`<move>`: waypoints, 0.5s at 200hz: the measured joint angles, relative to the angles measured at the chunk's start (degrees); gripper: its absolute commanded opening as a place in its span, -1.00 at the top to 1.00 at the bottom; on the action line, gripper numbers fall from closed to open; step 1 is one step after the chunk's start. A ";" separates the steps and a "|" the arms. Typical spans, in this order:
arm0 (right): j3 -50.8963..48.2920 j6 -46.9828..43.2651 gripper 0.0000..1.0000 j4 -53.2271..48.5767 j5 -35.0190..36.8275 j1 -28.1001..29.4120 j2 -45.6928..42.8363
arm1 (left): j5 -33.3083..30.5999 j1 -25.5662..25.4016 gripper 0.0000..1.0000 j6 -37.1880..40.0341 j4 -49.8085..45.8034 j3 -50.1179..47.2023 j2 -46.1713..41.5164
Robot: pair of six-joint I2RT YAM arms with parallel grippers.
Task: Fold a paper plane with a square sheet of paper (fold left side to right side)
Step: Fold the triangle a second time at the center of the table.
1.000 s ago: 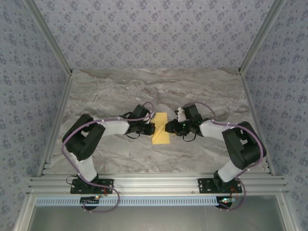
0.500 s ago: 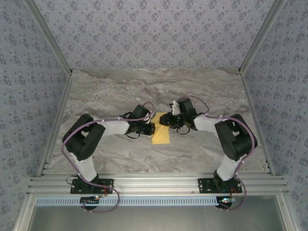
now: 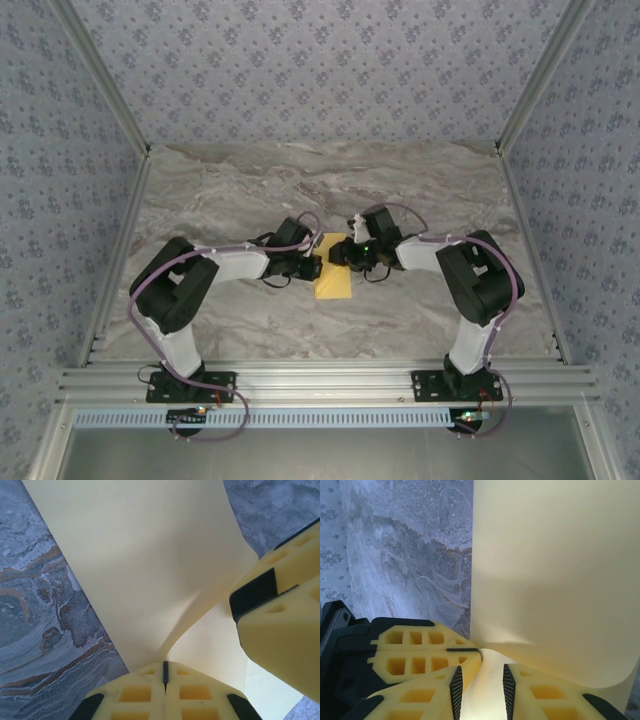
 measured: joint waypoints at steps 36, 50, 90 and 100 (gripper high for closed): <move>0.02 -1.05 0.40 -1.51 1.03 0.02 0.22 | -0.28 0.00 1.00 0.00 -0.48 0.28 0.00; 0.02 -1.07 0.40 -2.08 1.42 0.02 0.42 | -0.31 0.00 1.00 -0.02 -0.50 0.31 0.00; 0.11 -2.97 0.41 -3.76 2.67 0.02 0.61 | -0.28 0.00 1.00 0.00 -0.50 0.35 0.00; 0.17 -3.48 0.41 -4.11 2.89 0.11 0.61 | -0.28 0.00 1.00 0.00 -0.55 0.39 0.00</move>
